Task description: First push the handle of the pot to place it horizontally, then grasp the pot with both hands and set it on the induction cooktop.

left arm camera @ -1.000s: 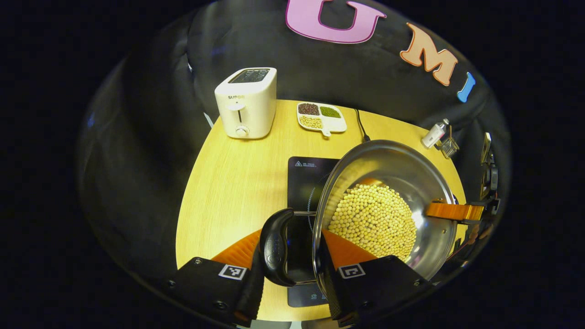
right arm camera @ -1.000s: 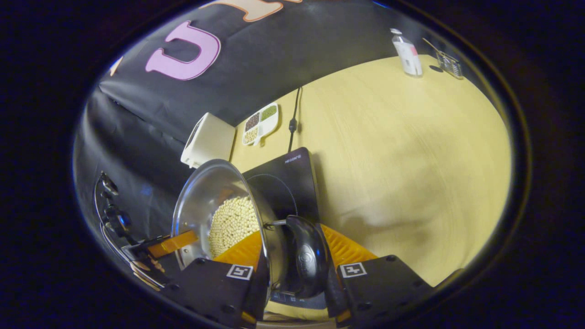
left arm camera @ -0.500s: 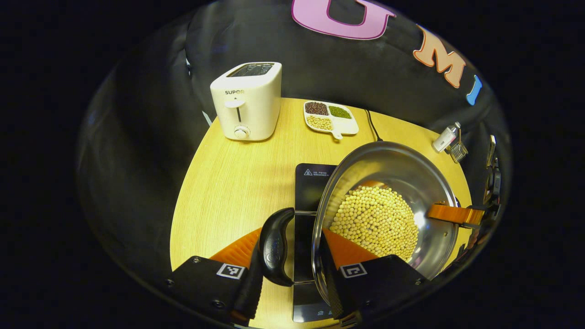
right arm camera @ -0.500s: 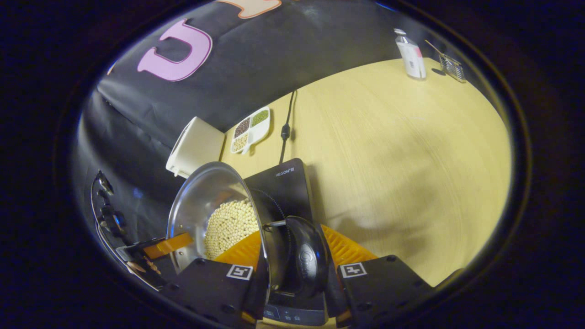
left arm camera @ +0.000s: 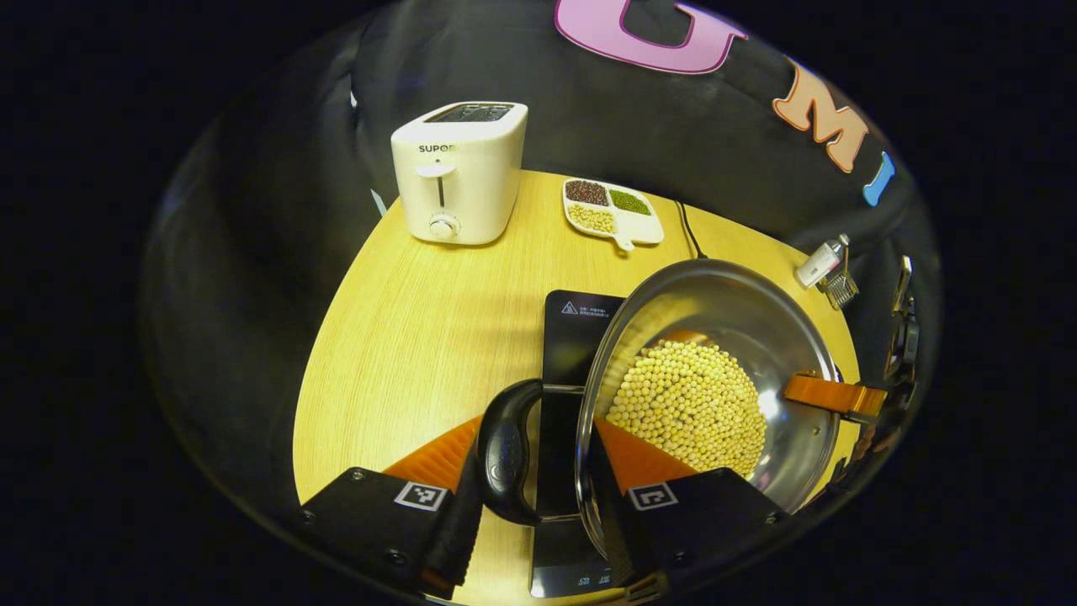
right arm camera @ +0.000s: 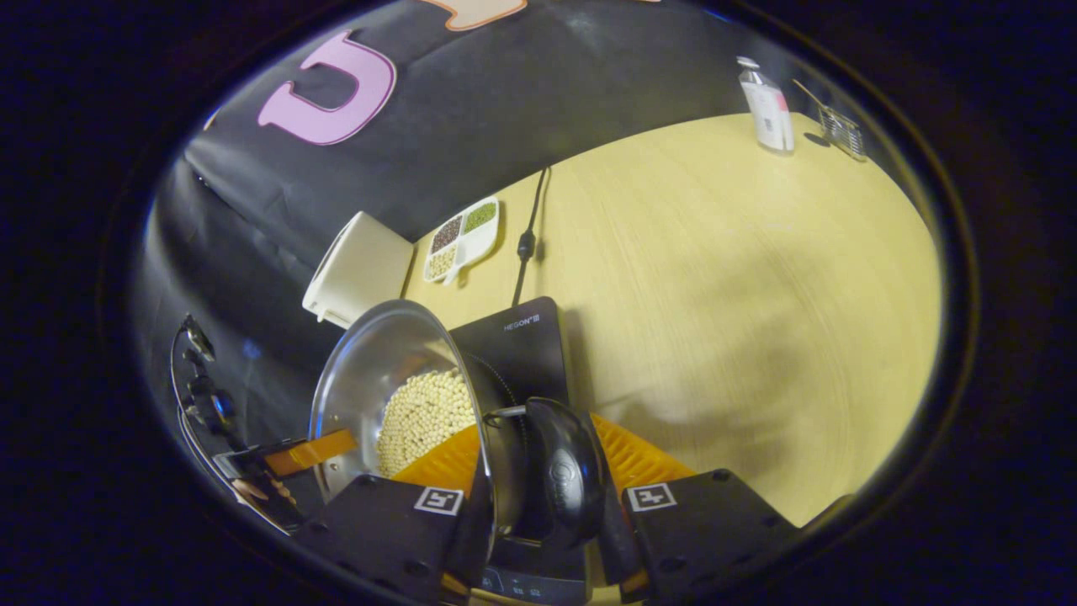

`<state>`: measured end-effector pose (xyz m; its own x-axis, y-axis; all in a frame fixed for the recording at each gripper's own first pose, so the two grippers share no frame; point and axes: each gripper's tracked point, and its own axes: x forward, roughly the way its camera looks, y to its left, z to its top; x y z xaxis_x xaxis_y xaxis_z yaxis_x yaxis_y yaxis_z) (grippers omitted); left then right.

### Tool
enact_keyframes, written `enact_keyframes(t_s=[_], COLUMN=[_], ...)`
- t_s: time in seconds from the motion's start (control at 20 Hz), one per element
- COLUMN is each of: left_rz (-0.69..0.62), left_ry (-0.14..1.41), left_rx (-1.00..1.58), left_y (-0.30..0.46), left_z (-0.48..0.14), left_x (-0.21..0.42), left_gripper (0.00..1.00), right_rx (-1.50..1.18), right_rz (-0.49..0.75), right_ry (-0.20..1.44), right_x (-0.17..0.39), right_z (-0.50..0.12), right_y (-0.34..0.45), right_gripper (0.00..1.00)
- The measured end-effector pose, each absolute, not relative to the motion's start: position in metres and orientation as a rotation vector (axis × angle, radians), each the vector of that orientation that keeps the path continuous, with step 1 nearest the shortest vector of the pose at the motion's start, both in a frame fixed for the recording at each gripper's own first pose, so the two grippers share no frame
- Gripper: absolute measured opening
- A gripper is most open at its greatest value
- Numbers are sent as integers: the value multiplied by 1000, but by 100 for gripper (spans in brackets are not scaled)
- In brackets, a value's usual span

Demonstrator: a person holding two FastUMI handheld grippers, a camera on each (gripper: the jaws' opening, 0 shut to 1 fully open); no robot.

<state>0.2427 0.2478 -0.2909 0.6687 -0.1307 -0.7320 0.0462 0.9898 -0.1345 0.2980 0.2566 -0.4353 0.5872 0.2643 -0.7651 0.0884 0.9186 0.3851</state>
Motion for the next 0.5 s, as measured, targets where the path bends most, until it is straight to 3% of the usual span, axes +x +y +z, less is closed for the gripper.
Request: enact_keyframes(t_s=[0.1,0.3,0.35,0.5], left_rz=[-103,-104,-104,-39], left_ry=[825,822,820,810], left_rx=[-112,-120,-125,-96], left_y=[248,248,248,260], left_z=[-291,-291,-292,-293], left_x=[243,242,242,238], left_gripper=[65,66,66,69], right_rx=[408,408,405,347], right_rz=[107,108,107,119], right_ry=[942,943,939,934], right_x=[297,297,298,291], right_z=[-435,-435,-435,-437], right_y=[257,256,257,250], right_gripper=[56,56,52,58])
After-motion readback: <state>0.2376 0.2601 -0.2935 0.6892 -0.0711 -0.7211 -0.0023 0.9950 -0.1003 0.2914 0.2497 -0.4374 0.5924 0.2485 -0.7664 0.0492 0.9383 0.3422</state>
